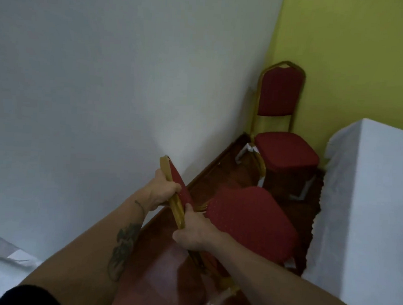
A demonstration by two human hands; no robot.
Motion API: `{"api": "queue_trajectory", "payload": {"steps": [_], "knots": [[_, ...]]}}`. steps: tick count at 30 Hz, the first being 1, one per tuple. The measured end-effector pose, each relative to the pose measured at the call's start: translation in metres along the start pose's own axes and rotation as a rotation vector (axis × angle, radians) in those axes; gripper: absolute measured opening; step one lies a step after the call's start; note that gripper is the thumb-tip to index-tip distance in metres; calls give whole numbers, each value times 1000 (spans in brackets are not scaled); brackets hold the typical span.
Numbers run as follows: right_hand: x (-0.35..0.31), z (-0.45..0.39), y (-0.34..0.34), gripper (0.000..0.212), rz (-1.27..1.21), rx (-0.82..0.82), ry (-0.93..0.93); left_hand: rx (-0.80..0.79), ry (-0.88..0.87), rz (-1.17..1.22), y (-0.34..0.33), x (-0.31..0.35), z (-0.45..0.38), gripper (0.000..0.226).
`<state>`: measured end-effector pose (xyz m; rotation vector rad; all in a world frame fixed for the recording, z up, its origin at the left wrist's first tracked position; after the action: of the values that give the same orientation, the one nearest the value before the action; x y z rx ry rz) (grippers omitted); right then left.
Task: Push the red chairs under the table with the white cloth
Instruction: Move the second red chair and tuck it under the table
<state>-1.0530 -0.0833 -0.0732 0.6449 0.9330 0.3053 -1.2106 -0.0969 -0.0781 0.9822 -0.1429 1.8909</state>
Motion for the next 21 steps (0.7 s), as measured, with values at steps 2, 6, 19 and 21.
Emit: {"api": "queue_trajectory", "payload": {"steps": [2, 6, 19, 21], "knots": [[10, 0, 5, 101, -6, 9, -14, -33, -13, -27, -12, 8, -5, 58], [29, -2, 18, 104, -14, 38, -32, -101, -40, -115, -36, 26, -13, 65], [103, -3, 87, 108, -101, 331, -250, -256, -191, -304, -135, 106, -67, 78], [108, -4, 95, 98, -122, 373, -337, -321, -187, -332, -148, 117, -82, 83]]}}
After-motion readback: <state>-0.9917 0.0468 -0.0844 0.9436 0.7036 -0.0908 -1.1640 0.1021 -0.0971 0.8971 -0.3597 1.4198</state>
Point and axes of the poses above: each hand's wrist, its own z-axis away from the middle knuckle, its own y-axis out of the back of the hand, x = y × z, the point moved 4 cm from there along -z, towards the middle knuckle, and after that the axes turned 14 degrees about y, right-handed, at the moved point
